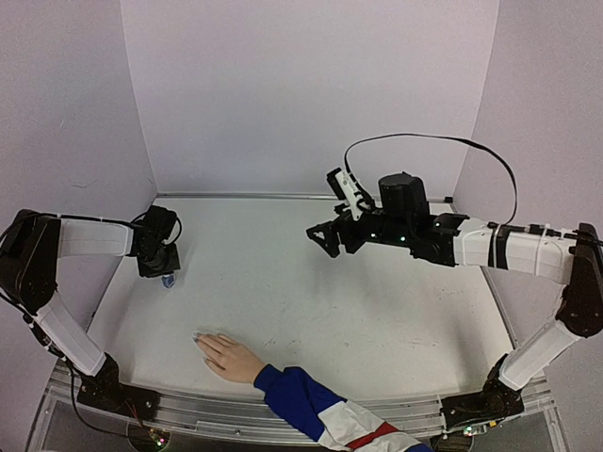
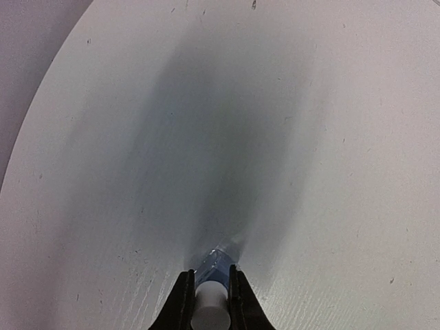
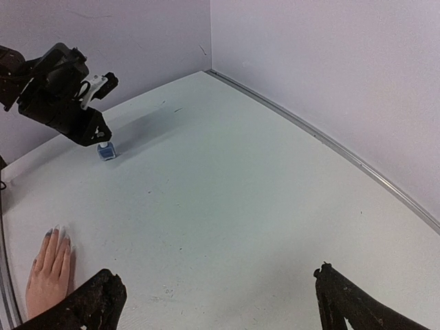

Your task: Paint the nails

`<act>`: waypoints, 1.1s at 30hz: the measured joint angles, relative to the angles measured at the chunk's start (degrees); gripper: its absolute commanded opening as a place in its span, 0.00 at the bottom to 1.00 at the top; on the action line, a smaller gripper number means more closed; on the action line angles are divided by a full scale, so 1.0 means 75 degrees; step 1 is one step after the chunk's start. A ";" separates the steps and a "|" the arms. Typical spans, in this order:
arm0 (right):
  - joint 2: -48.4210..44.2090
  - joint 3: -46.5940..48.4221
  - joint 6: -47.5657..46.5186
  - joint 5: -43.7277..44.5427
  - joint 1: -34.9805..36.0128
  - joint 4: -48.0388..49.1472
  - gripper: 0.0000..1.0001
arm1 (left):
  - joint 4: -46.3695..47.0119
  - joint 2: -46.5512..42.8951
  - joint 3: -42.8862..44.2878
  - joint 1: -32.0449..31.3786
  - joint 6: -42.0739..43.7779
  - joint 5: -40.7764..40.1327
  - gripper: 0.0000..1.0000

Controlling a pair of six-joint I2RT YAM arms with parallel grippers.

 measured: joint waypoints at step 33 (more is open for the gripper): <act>-0.2824 -0.2328 0.1711 0.1119 -0.5295 -0.0417 0.98 | 0.2731 -0.4232 -0.0574 0.0868 0.2305 0.1131 0.89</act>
